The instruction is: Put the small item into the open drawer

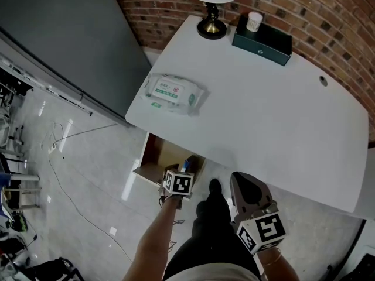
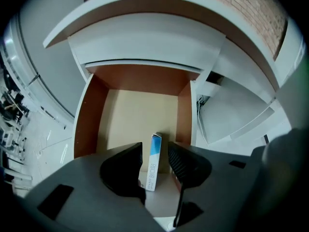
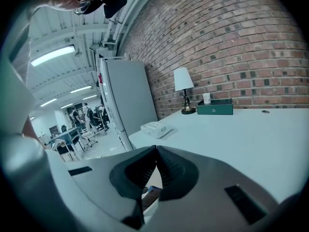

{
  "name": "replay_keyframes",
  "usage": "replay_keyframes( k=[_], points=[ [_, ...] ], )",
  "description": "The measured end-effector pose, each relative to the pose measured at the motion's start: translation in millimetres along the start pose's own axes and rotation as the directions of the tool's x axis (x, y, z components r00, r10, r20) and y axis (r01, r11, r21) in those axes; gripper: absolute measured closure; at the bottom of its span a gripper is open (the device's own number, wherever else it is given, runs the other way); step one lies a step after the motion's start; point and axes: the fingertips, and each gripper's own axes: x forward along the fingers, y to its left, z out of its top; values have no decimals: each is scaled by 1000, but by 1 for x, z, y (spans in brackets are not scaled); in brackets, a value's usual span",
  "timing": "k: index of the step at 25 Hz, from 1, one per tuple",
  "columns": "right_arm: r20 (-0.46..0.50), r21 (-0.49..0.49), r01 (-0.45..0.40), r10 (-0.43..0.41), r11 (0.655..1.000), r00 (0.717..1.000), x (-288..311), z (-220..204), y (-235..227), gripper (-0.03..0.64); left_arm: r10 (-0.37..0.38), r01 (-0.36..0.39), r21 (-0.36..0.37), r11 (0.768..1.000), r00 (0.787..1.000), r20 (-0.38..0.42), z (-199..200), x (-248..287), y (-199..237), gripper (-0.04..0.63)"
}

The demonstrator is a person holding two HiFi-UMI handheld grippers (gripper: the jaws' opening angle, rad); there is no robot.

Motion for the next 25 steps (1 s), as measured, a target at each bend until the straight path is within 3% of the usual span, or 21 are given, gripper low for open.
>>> replay_keyframes(
  k=[7, 12, 17, 25],
  points=[
    [31, -11, -15, 15, 1000, 999, -14, 10, 14, 611, -2, 10, -52, 999, 989, 150, 21, -63, 7, 417],
    [51, -23, -24, 25, 999, 998, -24, 16, 23, 611, 14, 2, -59, 998, 964, 267, 41, -115, 7, 445],
    [79, -29, -23, 25, 999, 997, -40, 22, 31, 611, 38, -21, -47, 999, 920, 390, 59, -171, 4, 482],
    [122, -51, -13, 19, 999, 992, -71, 34, 43, 611, 69, -31, -77, 997, 823, 564, 75, -265, -3, 525]
  ],
)
